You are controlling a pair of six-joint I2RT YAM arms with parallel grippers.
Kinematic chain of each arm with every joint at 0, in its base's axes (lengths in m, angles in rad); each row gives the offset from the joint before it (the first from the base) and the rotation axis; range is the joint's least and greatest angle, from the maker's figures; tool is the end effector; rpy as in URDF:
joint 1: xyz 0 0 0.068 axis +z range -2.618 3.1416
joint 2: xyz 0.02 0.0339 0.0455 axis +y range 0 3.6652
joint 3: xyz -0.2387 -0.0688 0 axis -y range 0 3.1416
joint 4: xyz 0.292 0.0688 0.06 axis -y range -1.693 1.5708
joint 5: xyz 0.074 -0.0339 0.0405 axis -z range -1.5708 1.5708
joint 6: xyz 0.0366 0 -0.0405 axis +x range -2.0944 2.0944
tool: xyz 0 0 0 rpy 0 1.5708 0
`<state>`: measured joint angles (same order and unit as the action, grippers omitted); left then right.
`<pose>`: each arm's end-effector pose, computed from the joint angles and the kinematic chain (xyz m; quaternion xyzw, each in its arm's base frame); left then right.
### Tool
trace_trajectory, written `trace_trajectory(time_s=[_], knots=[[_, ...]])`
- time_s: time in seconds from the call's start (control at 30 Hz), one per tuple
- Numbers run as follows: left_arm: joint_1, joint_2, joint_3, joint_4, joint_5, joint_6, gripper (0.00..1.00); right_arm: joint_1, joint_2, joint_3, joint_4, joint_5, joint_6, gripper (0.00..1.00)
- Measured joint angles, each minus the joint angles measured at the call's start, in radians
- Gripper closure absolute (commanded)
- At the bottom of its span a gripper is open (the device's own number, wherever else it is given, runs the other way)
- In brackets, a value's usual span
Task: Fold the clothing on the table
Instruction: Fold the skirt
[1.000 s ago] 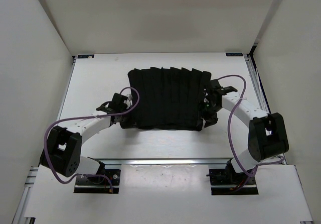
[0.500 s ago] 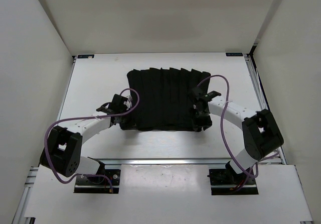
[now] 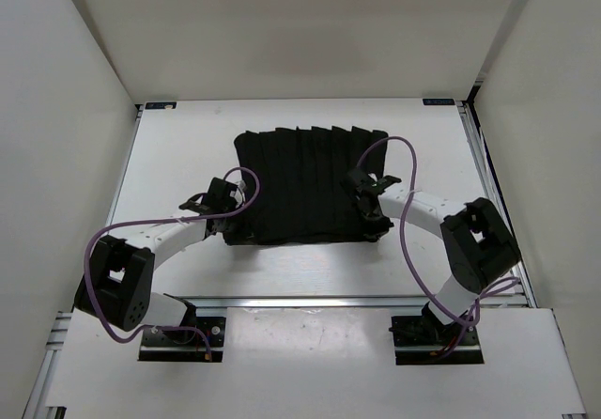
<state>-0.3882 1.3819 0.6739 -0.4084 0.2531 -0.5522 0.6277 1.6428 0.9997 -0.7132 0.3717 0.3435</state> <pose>0.2594 -0.1160 0.1053 -0.0508 0.9656 -0.2109 0.1435 0.2748 0.1829 0.1189 -0.1188 0.9701 -0.1134 0.1788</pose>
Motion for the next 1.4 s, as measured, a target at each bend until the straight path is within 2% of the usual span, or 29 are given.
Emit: trace_trajectory(time_s=[0.03, 0.07, 0.3, 0.57, 0.67, 0.73, 0.77, 0.83, 1.0, 1.03, 1.07, 1.13, 1.2, 1.23, 1.27, 1.3, 1.33, 1.4], knots=[[0.0, 0.0, 0.0, 0.0, 0.0, 0.001, 1.0, 0.008, 0.0, 0.0, 0.011, 0.011, -0.005, 0.97], [0.002, 0.0, 0.0, 0.0, 0.0, 0.002, 1.0, 0.016, 0.0, 0.0, 0.02, 0.022, -0.007, 1.0], [0.021, -0.004, -0.017, 0.003, 0.018, 0.002, 1.0, -0.008, -0.021, -0.07, 0.079, 0.046, -0.006, 1.0], [0.048, -0.026, -0.052, 0.039, 0.081, 0.002, 1.0, -0.083, -0.131, -0.162, 0.124, -0.071, -0.014, 1.0], [0.048, -0.028, -0.064, 0.043, 0.089, 0.001, 1.0, -0.112, -0.131, -0.166, 0.112, -0.127, -0.023, 0.96], [0.048, -0.037, -0.074, 0.046, 0.091, -0.001, 1.0, -0.127, -0.135, -0.166, 0.099, -0.161, -0.027, 0.85], [0.048, -0.043, -0.08, 0.045, 0.092, -0.001, 1.0, -0.134, -0.143, -0.166, 0.085, -0.177, -0.031, 0.83], [0.053, -0.061, -0.096, 0.043, 0.091, -0.001, 1.0, -0.158, -0.177, -0.167, 0.034, -0.209, -0.039, 0.73], [0.073, -0.082, -0.124, 0.01, 0.069, 0.002, 0.99, -0.256, -0.311, -0.167, -0.08, -0.278, -0.042, 0.64], [0.071, -0.084, -0.124, 0.002, 0.066, 0.002, 0.87, -0.275, -0.33, -0.159, -0.093, -0.301, -0.039, 0.63], [0.071, -0.085, -0.124, -0.003, 0.064, 0.005, 0.79, -0.29, -0.339, -0.152, -0.098, -0.323, -0.038, 0.6], [0.07, -0.088, -0.121, -0.013, 0.062, 0.004, 0.6, -0.323, -0.34, -0.138, -0.092, -0.375, -0.034, 0.59], [0.074, -0.089, -0.119, -0.016, 0.071, 0.0, 0.49, -0.358, -0.323, -0.135, -0.076, -0.423, -0.03, 0.59], [0.08, -0.089, -0.118, -0.016, 0.081, -0.006, 0.39, -0.381, -0.305, -0.135, -0.061, -0.456, -0.023, 0.59], [0.087, -0.09, -0.118, -0.013, 0.094, -0.011, 0.21, -0.395, -0.29, -0.136, -0.047, -0.478, -0.015, 0.58], [0.095, -0.093, -0.118, -0.005, 0.109, -0.018, 0.1, -0.416, -0.27, -0.138, -0.027, -0.507, -0.006, 0.59], [0.102, -0.096, -0.118, 0.004, 0.126, -0.026, 0.06, -0.432, -0.252, -0.14, -0.007, -0.531, 0.003, 0.59], [0.117, -0.106, -0.117, 0.033, 0.16, -0.05, 0.08, -0.453, -0.222, -0.149, 0.032, -0.576, 0.024, 0.58]])
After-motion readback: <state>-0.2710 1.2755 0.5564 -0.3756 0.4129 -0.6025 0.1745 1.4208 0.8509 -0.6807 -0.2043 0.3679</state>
